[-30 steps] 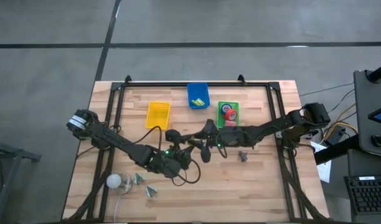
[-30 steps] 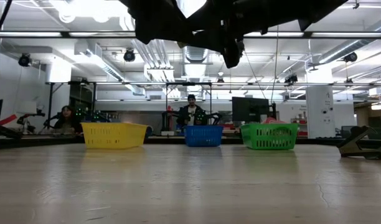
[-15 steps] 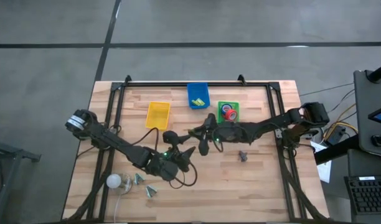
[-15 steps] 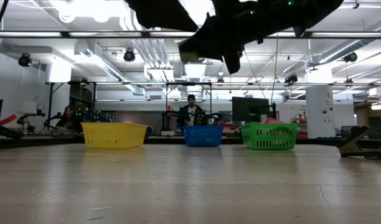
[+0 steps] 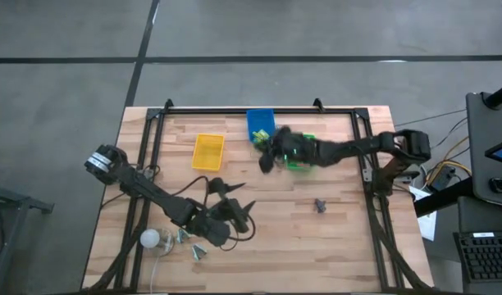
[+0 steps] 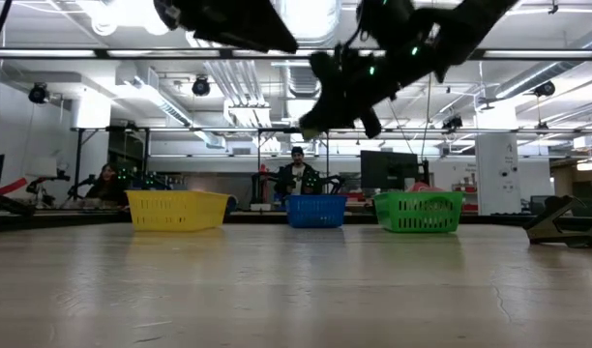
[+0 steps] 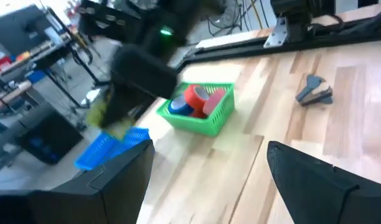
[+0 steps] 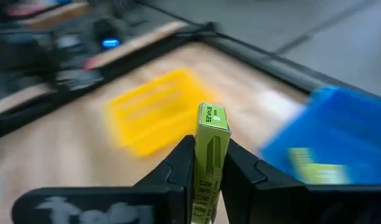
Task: Pick and place Stapler, Stapler remover, tape
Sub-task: Put the green staple box into the blue basket, then put the gray staple remover into the yellow basket
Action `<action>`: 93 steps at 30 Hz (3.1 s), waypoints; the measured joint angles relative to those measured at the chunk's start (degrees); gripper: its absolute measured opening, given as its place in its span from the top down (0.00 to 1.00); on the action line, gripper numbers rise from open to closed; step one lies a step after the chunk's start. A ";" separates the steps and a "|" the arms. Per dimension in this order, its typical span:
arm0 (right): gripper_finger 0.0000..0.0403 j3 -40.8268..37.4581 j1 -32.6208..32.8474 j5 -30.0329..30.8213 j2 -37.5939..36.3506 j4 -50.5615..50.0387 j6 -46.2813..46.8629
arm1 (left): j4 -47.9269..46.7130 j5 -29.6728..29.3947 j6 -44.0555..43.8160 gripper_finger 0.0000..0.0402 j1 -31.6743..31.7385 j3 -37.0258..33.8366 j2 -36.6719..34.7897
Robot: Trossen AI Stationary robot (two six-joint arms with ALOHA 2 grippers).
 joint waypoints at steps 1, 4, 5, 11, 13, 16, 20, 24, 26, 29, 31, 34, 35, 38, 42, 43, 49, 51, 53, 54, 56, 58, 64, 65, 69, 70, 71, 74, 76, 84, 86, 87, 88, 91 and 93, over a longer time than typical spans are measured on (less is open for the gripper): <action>0.87 0.22 -1.94 0.14 0.57 -0.44 0.15 | -0.22 -0.02 -0.88 0.21 0.00 -0.56 0.02; 0.87 0.52 -7.71 -3.20 2.61 -2.28 1.77 | -0.11 -0.02 -3.17 0.21 0.00 -1.92 0.04; 0.87 0.75 -9.63 -5.18 3.32 -2.34 3.07 | -0.05 -0.02 -3.30 0.21 0.00 -2.20 0.04; 0.87 3.41 -16.89 -11.67 7.51 -3.52 5.46 | 0.05 -0.04 -4.61 0.21 -0.11 -2.96 0.04; 0.86 4.76 -17.72 -11.58 8.53 -5.62 5.37 | 0.02 -0.04 -4.71 0.21 -0.11 -3.05 0.05; 0.83 7.00 -18.41 -12.28 10.52 -7.94 7.11 | -0.11 -0.04 -4.60 0.21 -0.11 -3.60 0.06; 0.77 10.36 -18.48 -11.51 12.72 -12.42 6.60 | -0.38 -0.11 -4.33 0.21 -0.09 -4.55 0.06; 0.68 13.95 -18.34 -9.98 14.49 -17.80 6.60 | -1.01 0.05 -5.10 0.21 -0.22 -5.54 0.08; 0.63 15.47 -18.34 -9.51 14.87 -19.95 5.77 | -1.47 0.53 -5.71 0.21 -0.22 -5.78 0.08; 0.57 16.70 -17.91 -11.59 14.15 -21.26 2.07 | -2.93 1.98 -6.55 0.21 -0.29 -5.78 0.08; 0.54 16.73 -17.00 -13.24 12.97 -22.02 0.38 | -4.09 3.71 -6.70 0.21 -0.54 -5.78 0.08; 0.52 15.70 -14.86 -14.63 10.42 -22.20 -0.87 | -7.69 9.52 -6.74 0.21 -1.01 -5.78 -0.02; 0.52 15.36 -14.01 -14.88 9.40 -22.49 -1.36 | -9.41 12.18 -7.19 0.21 -1.20 -5.75 -0.17; 0.52 13.56 -10.72 -14.85 5.83 -24.96 -3.44 | -12.72 20.54 -10.23 0.21 -1.38 -5.73 -0.46; 0.53 9.10 -4.08 -14.87 0.13 -27.19 -4.73 | -13.84 27.76 -12.43 0.21 -1.78 -5.85 -0.32; 0.54 7.68 -2.15 -14.92 -1.44 -27.37 -4.10 | -13.82 27.94 -13.13 0.21 -1.90 -5.90 -0.29; 0.57 -0.46 9.22 -13.97 -10.81 -30.19 6.03 | -7.02 24.03 -11.67 0.21 -1.89 -6.98 -0.24; 0.58 -2.65 12.21 -12.91 -13.81 -32.11 9.09 | -2.87 23.24 -9.03 0.21 -1.57 -7.75 -0.24; 0.58 -4.37 14.62 -12.04 -16.63 -35.01 12.38 | 1.72 22.15 -6.05 0.21 -1.25 -8.39 -0.20; 0.59 -5.16 15.58 -10.99 -17.98 -36.79 14.67 | 4.34 21.34 -4.66 0.21 -1.04 -8.58 -0.20; 0.60 -6.55 17.49 -8.69 -20.34 -40.78 19.48 | 9.08 19.71 -2.64 0.21 -0.40 -8.60 -0.20; 0.61 -7.55 19.03 -7.42 -22.05 -45.34 24.21 | 13.62 18.89 -0.41 0.21 0.46 -8.62 -0.20; 0.64 -9.13 23.08 -5.39 -23.97 -52.76 29.76 | 27.41 19.42 5.42 0.21 2.99 -8.62 -0.11; 0.65 -9.13 23.75 -5.70 -23.93 -52.53 28.75 | 28.21 19.57 5.74 0.21 3.29 -8.62 -0.01; 0.66 -8.92 26.49 -7.29 -23.49 -53.44 25.90 | 28.16 21.15 5.79 0.21 4.13 -8.62 0.50; 0.67 -8.90 26.80 -7.32 -23.51 -53.84 26.82 | 28.14 21.58 5.77 0.21 4.32 -8.62 0.54; 0.67 -8.85 27.02 -7.34 -23.61 -54.41 28.04 | 28.27 22.20 5.77 0.21 4.48 -8.62 0.54; 0.69 -8.85 27.37 -7.83 -24.07 -58.48 33.38 | 29.00 23.15 5.53 0.21 4.76 -8.63 0.54; 0.69 -8.91 27.41 -8.96 -24.19 -61.79 36.96 | 28.98 23.59 5.47 0.21 4.76 -8.62 0.54; 0.69 -10.09 27.41 -9.24 -26.42 -66.44 42.44 | 28.62 24.02 4.47 0.21 4.74 -8.62 0.54; 0.69 -10.67 27.38 -9.12 -27.79 -66.65 43.27 | 28.59 24.09 4.35 0.21 4.74 -8.80 0.54; 0.69 -11.09 27.30 -9.04 -28.64 -66.53 43.77 | 28.56 24.07 4.32 0.21 4.74 -8.98 0.54; 0.69 -11.76 27.22 -9.05 -29.68 -66.45 44.09 | 28.55 24.07 4.30 0.21 4.74 -9.09 0.54; 0.69 -14.01 27.19 -8.60 -33.34 -66.24 45.47 | 28.53 24.09 4.21 0.21 4.74 -9.40 0.54; 0.69 -16.29 27.21 -8.21 -36.22 -65.49 47.44 | 28.53 24.09 3.89 0.21 4.74 -9.40 0.54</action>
